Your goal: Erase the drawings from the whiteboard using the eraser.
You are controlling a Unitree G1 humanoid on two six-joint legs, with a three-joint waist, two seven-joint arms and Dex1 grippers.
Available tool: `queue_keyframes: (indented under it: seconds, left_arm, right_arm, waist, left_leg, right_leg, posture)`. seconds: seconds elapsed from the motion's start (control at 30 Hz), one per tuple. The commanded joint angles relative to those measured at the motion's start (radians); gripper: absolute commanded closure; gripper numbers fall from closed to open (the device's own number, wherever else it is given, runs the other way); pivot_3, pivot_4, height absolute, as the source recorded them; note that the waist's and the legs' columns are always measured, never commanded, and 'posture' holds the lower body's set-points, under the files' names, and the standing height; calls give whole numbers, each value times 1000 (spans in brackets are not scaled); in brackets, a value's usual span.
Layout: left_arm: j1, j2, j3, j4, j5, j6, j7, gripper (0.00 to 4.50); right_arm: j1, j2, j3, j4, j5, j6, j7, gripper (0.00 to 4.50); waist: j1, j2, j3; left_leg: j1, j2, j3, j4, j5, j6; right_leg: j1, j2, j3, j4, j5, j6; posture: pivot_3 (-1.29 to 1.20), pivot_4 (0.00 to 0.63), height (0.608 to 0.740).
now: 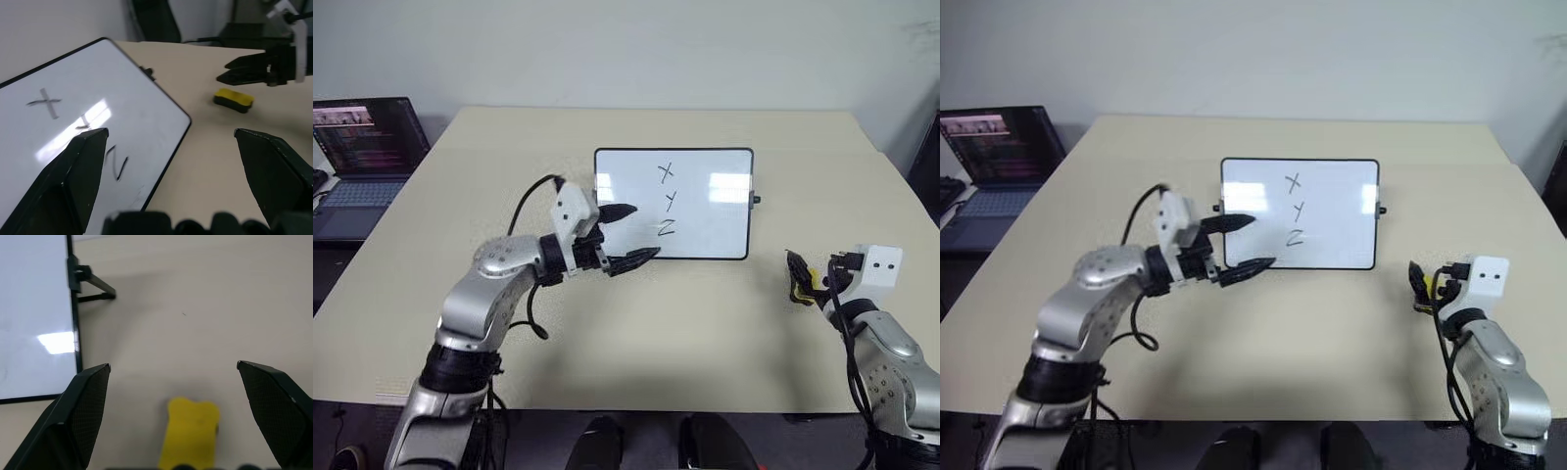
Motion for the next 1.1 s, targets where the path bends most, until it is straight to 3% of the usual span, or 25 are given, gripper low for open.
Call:
queue_keyframes:
  seconds: [0.03, 0.37, 1.1]
  left_arm:
    - [-42, 22, -23, 71, 7, -40, -99, 0]
    - [-68, 11, -40, 166, 49, -108, -174, 0]
    - [-28, 2, -30, 169, 69, -123, -190, 0]
  right_arm:
    - [-23, 54, -8, -108, 24, 88, -101, 34]
    - [-90, 73, 62, -53, -89, 109, -178, 34]
    - [-131, 76, 90, 97, -194, 63, -108, 34]
  waist:
    - [-13, 1, 0]
    - [-15, 1, 1]
    - [-17, 1, 1]
  left_leg:
    - [0, 0, 0, 0, 0, 0]
    - [-1, 1, 4, 1, 0, 1]
    - [0, 1, 15, 2, -1, 3]
  right_leg:
    - [0, 0, 0, 1, 0, 0]
    - [-6, 2, 5, 2, 0, 0]
    - [-15, 4, 22, 14, 1, -1]
  posture:
    - [0, 150, 740]
    - [0, 150, 740]
    - [0, 150, 740]
